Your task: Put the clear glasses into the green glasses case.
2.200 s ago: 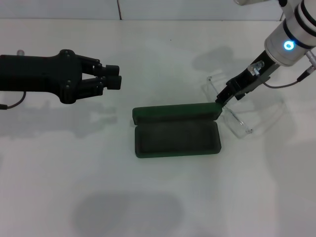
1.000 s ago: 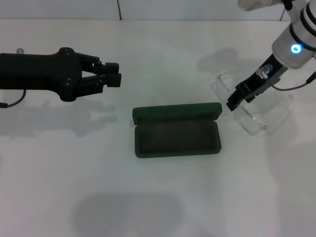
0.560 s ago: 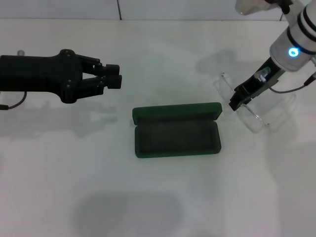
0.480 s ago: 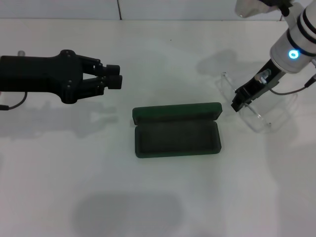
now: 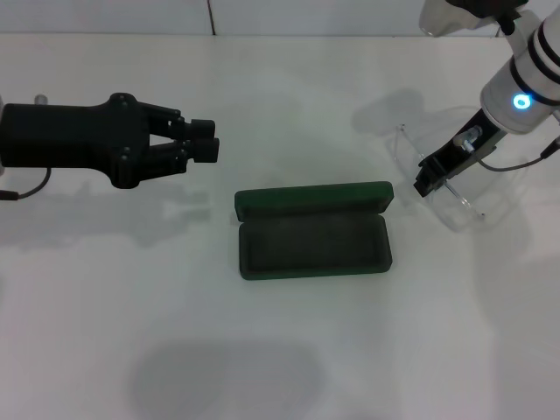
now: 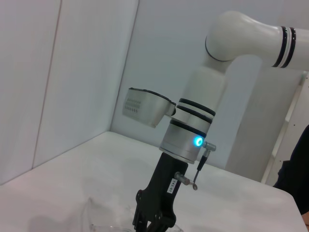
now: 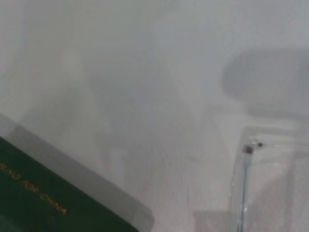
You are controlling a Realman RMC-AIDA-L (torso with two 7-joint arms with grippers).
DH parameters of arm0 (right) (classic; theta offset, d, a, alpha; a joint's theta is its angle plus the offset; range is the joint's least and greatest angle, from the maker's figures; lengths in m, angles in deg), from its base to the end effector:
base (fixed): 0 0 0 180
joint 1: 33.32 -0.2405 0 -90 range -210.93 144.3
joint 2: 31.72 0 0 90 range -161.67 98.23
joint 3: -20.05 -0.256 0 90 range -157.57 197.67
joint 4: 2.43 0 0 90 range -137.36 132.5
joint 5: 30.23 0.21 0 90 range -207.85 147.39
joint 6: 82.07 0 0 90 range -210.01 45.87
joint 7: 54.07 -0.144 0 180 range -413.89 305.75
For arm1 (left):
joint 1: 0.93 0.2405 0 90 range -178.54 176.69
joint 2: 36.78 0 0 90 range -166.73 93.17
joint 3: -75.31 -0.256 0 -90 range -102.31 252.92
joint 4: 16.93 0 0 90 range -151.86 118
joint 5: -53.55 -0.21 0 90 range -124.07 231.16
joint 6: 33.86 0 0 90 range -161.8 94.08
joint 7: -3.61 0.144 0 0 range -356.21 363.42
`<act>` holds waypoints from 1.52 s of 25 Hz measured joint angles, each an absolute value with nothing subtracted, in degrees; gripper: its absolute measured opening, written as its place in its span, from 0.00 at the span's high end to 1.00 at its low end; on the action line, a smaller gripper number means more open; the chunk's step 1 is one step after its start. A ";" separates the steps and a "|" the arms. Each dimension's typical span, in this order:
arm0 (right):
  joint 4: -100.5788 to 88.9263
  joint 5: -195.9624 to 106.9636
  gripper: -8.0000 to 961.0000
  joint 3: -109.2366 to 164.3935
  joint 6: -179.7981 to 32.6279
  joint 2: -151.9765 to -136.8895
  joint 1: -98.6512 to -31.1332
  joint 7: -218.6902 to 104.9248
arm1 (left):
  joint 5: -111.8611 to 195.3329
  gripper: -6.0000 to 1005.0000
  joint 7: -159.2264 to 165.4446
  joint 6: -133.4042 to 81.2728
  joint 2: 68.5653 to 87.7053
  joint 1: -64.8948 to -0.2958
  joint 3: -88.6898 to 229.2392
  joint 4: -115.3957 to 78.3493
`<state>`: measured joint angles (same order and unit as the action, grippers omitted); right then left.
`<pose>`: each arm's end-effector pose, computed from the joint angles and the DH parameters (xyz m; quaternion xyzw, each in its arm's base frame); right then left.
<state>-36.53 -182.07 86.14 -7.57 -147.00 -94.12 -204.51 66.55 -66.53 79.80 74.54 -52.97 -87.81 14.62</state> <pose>0.1712 0.4319 -0.0262 -0.8693 0.4273 -0.1756 0.1755 -0.2259 0.3498 0.0572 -0.9504 -0.1556 -0.2679 0.0284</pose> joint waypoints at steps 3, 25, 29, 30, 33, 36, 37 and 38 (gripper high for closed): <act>-36.52 -181.97 0.81 86.14 -7.86 -147.02 -94.10 -204.42 | 66.34 0.74 -66.59 79.87 74.65 -52.92 -87.81 14.62; -48.28 -181.37 0.86 86.14 -4.30 -147.21 -89.34 -203.73 | 67.64 0.74 -66.95 79.90 74.66 -52.31 -87.82 14.53; -55.72 -180.68 0.86 86.04 -1.14 -147.20 -85.91 -203.40 | 69.70 0.74 -67.38 79.97 74.63 -51.70 -87.80 13.96; -57.78 -179.98 0.86 86.03 -0.27 -147.20 -84.94 -202.83 | 70.39 0.74 -67.58 80.00 74.63 -51.50 -87.77 13.94; -65.47 -175.93 0.86 85.82 2.48 -147.03 -81.31 -198.96 | 72.97 0.74 -68.43 80.10 74.63 -50.64 -87.76 13.92; -72.90 -171.11 0.87 85.70 4.61 -146.79 -78.01 -194.17 | 76.32 0.74 -69.47 81.61 74.63 -49.52 -87.73 13.85; -75.61 -168.94 0.87 85.68 5.44 -146.75 -76.70 -191.63 | 77.35 0.74 -69.81 82.03 74.62 -49.26 -87.73 13.83; -77.63 -167.01 0.87 85.64 6.13 -146.72 -75.65 -189.45 | 79.10 0.74 -70.44 82.44 74.60 -48.76 -87.72 13.78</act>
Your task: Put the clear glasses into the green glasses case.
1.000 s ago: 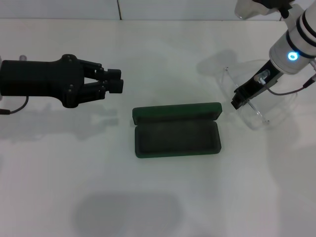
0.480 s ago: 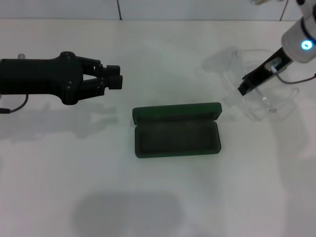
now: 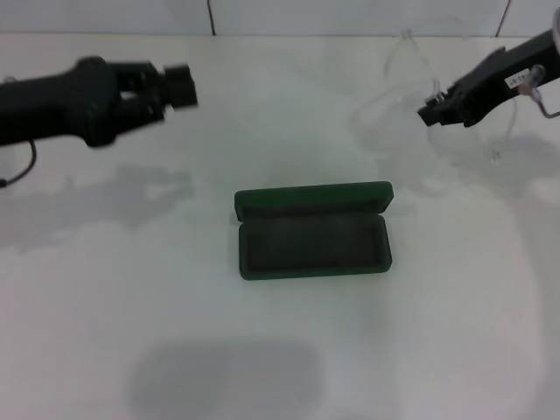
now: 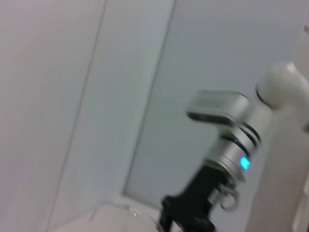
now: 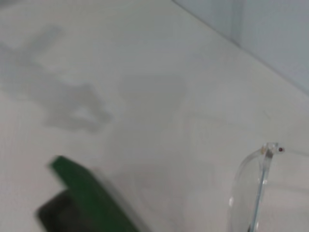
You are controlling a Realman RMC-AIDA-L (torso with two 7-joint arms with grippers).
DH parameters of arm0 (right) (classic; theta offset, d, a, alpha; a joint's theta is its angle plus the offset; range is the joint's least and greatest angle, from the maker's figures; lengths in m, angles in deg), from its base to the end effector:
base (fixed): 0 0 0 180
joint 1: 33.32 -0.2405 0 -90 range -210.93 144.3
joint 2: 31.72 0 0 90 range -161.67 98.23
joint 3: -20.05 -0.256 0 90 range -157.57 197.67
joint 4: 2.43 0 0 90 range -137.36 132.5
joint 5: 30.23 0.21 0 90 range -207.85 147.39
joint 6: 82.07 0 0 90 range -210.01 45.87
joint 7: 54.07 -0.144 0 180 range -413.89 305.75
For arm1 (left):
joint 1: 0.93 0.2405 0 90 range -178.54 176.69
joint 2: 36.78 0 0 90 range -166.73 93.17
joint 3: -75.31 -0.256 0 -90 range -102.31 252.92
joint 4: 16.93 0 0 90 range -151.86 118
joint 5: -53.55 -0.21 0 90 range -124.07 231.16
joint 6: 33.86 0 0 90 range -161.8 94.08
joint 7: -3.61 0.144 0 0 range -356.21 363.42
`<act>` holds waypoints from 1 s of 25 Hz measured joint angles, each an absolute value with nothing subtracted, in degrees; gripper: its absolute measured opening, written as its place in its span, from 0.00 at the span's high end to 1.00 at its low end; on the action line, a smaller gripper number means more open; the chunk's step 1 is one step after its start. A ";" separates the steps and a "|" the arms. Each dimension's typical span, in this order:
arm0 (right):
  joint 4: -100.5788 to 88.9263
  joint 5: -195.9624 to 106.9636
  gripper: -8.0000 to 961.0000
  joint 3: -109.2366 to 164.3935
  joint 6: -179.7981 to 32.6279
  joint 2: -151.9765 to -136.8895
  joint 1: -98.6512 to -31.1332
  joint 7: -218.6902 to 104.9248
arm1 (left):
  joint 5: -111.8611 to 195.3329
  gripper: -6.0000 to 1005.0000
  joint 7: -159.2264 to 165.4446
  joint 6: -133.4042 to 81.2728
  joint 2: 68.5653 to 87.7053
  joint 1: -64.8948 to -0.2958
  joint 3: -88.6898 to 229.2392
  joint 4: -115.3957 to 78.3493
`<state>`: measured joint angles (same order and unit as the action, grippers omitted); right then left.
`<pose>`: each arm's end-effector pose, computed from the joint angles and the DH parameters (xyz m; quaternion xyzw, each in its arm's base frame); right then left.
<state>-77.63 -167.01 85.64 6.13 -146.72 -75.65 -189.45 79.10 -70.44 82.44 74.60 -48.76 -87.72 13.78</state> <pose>0.1333 0.3990 0.0526 -0.9491 0.2477 -0.0383 0.1909 -0.2288 0.3430 0.0721 -0.9124 -0.1768 -0.3637 0.0629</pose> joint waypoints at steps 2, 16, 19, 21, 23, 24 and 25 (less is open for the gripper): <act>-81.28 -162.82 0.87 85.13 7.90 -146.78 -73.50 -184.36 | 82.76 0.74 -71.93 82.62 74.46 -47.85 -87.73 13.15; -83.13 -144.41 0.87 91.86 10.80 -147.82 -65.25 -160.13 | 93.46 0.74 -76.14 82.63 73.07 -48.80 -87.73 6.07; -82.21 -142.08 0.86 95.52 8.70 -147.87 -64.90 -156.86 | 93.49 0.74 -76.41 82.63 73.35 -49.93 -87.73 4.46; -81.76 -141.14 0.86 97.38 7.36 -147.89 -64.81 -155.32 | 93.29 0.74 -76.71 82.62 73.72 -50.88 -87.78 3.81; -81.56 -140.18 0.86 99.24 5.94 -147.92 -64.76 -153.73 | 93.23 0.74 -76.81 82.62 74.18 -51.69 -87.81 3.60; -81.56 -139.79 0.86 99.85 5.40 -147.91 -64.76 -153.27 | 93.23 0.74 -76.81 82.62 74.39 -52.03 -87.81 3.59; -81.58 -139.32 0.86 100.61 4.87 -147.91 -64.76 -152.70 | 93.23 0.74 -76.81 82.61 74.62 -52.32 -87.81 3.58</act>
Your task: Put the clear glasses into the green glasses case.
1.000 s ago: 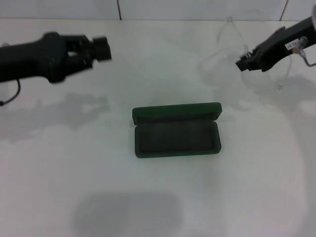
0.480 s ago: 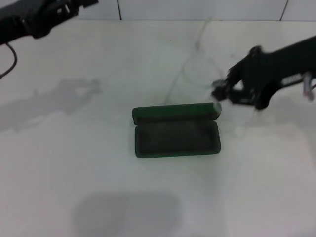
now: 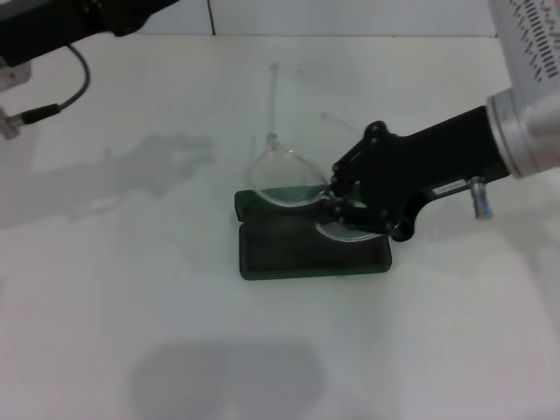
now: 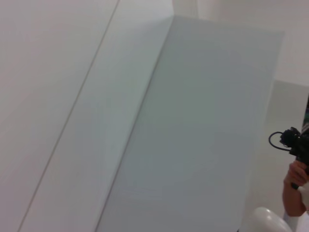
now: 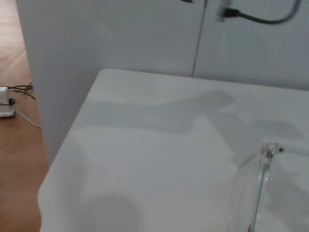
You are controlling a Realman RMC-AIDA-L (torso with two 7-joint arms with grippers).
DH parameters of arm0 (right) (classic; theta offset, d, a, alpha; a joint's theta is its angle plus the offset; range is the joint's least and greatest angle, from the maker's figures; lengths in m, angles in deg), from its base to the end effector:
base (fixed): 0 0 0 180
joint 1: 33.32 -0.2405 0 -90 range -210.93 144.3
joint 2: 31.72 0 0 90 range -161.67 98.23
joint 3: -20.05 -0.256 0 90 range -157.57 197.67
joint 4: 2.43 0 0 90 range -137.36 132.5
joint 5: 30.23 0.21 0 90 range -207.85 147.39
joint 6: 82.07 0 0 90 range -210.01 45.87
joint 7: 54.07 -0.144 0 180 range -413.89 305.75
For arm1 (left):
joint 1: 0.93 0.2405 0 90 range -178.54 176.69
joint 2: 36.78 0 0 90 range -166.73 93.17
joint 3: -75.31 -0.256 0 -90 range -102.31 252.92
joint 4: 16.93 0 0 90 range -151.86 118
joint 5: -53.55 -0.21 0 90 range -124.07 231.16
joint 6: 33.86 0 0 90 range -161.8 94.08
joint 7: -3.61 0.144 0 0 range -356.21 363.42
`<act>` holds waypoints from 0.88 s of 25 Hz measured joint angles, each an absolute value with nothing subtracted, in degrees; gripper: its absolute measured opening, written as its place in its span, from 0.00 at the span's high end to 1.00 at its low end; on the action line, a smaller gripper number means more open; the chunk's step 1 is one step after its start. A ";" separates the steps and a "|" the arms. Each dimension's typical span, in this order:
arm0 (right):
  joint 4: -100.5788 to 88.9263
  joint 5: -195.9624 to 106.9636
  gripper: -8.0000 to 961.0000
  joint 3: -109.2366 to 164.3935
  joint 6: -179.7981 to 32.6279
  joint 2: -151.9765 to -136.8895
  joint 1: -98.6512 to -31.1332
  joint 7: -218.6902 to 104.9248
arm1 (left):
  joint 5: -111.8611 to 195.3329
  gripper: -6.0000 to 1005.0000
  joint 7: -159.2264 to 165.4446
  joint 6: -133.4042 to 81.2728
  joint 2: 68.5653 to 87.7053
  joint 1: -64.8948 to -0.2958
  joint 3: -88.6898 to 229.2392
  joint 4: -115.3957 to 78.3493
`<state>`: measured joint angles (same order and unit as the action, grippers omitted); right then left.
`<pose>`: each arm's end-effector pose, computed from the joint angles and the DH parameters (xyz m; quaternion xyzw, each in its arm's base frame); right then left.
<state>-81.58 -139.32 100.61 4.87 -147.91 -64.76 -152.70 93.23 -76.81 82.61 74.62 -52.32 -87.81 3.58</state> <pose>0.1078 0.3290 -0.0011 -0.9926 -0.0775 0.0845 0.0392 -0.1736 0.3630 0.0696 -0.8493 -0.1623 -0.5022 0.0142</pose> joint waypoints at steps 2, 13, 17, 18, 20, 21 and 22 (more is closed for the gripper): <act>-81.76 -138.34 0.87 101.90 3.81 -147.92 -64.78 -151.44 | 93.24 0.74 -76.75 82.58 75.02 -52.80 -87.82 3.56; -82.85 -132.97 0.87 107.49 -2.15 -147.91 -64.29 -142.79 | 93.84 0.74 -76.40 82.04 75.44 -51.36 -87.77 3.85; -83.66 -131.20 0.87 109.77 -5.24 -147.91 -63.41 -138.57 | 94.11 0.74 -76.30 81.85 75.67 -50.32 -87.73 3.88; -83.76 -130.91 0.87 110.40 -5.99 -147.91 -63.34 -137.77 | 94.12 0.74 -76.27 81.78 75.83 -50.14 -87.73 3.91; -84.24 -130.39 0.87 112.00 -7.98 -147.91 -62.99 -136.02 | 94.07 0.74 -76.15 81.64 76.07 -49.82 -87.73 4.00; -84.52 -130.33 0.87 112.57 -8.71 -147.91 -62.82 -135.58 | 93.98 0.74 -76.09 81.50 76.14 -49.63 -87.73 4.00; -85.06 -130.20 0.87 113.63 -9.98 -147.91 -62.57 -134.77 | 93.91 0.74 -76.01 81.39 76.18 -49.46 -87.73 3.99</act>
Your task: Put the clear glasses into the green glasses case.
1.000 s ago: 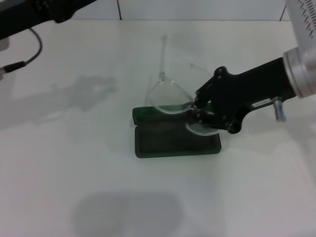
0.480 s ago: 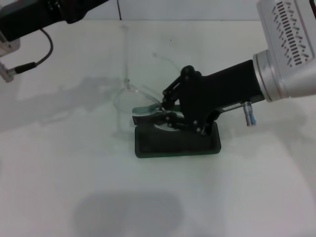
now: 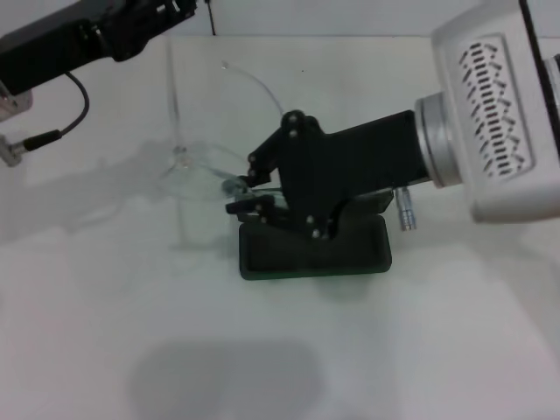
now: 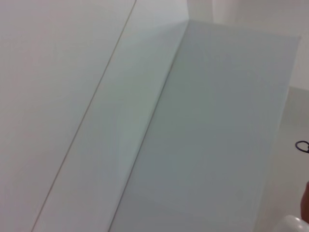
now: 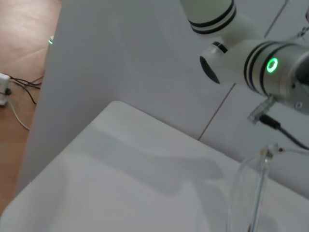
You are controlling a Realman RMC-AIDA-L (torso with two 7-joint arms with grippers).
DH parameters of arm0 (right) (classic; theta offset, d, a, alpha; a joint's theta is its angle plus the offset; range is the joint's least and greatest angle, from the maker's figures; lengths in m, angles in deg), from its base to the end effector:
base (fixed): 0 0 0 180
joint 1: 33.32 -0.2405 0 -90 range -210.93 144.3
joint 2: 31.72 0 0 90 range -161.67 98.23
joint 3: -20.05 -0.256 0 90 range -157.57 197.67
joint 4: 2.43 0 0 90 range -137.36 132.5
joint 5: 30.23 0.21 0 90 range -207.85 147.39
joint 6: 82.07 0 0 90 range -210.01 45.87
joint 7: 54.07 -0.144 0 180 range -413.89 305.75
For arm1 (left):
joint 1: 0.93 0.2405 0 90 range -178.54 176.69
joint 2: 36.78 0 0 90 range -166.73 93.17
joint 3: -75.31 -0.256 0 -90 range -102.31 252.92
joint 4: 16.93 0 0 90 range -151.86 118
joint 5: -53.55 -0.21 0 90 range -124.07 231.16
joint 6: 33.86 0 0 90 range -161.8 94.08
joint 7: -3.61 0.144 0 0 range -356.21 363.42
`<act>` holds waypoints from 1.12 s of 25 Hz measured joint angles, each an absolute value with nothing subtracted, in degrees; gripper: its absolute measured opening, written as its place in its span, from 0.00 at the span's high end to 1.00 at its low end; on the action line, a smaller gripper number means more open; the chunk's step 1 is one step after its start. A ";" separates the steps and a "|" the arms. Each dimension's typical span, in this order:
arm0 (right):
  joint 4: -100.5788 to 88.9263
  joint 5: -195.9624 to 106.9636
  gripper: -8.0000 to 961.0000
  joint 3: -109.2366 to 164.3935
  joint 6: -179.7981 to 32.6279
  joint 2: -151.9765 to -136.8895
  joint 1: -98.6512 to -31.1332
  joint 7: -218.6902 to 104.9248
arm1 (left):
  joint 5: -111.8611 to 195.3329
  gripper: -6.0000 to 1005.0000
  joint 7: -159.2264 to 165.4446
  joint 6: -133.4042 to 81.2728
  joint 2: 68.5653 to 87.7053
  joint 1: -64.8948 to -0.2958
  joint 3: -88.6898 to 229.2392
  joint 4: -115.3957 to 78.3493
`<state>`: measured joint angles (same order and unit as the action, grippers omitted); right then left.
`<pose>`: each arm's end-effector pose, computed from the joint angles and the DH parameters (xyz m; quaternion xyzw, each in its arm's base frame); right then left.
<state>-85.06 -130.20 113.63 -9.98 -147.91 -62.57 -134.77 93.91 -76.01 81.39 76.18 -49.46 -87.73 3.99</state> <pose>0.0691 0.3141 -0.0321 -0.9522 -0.2563 0.1452 0.0809 -0.1898 0.3540 0.0604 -0.8412 -0.1860 -0.5066 0.0348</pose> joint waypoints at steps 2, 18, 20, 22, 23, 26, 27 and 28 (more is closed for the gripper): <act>-85.77 -129.88 0.87 114.79 -11.34 -147.91 -62.28 -133.78 | 93.87 0.74 -75.69 81.26 76.22 -48.91 -87.73 3.83; -91.45 -124.46 0.87 117.73 -16.96 -147.91 -56.62 -125.16 | 94.16 0.74 -75.41 81.49 76.25 -45.80 -87.73 3.63; -92.12 -123.66 0.87 117.97 -17.55 -147.91 -55.69 -123.83 | 94.04 0.74 -75.41 81.51 76.25 -45.55 -87.73 3.63; -92.53 -122.83 0.87 118.17 -17.88 -147.91 -55.01 -122.72 | 93.79 0.74 -75.41 81.56 76.25 -45.36 -87.73 3.63; -92.65 -122.52 0.87 118.20 -17.95 -147.91 -54.79 -122.40 | 93.79 0.74 -75.41 81.56 76.25 -45.36 -87.73 3.63; -92.91 -122.05 0.87 118.26 -18.28 -147.91 -54.35 -121.91 | 92.60 0.74 -75.41 81.68 76.28 -45.24 -87.80 3.59; -92.99 -122.03 0.87 118.30 -18.32 -147.91 -54.32 -121.91 | 92.19 0.74 -75.41 81.69 76.34 -45.24 -87.81 3.57; -93.09 -121.92 0.87 118.35 -18.35 -147.91 -54.24 -121.89 | 91.73 0.74 -75.40 81.70 76.41 -45.23 -87.81 3.55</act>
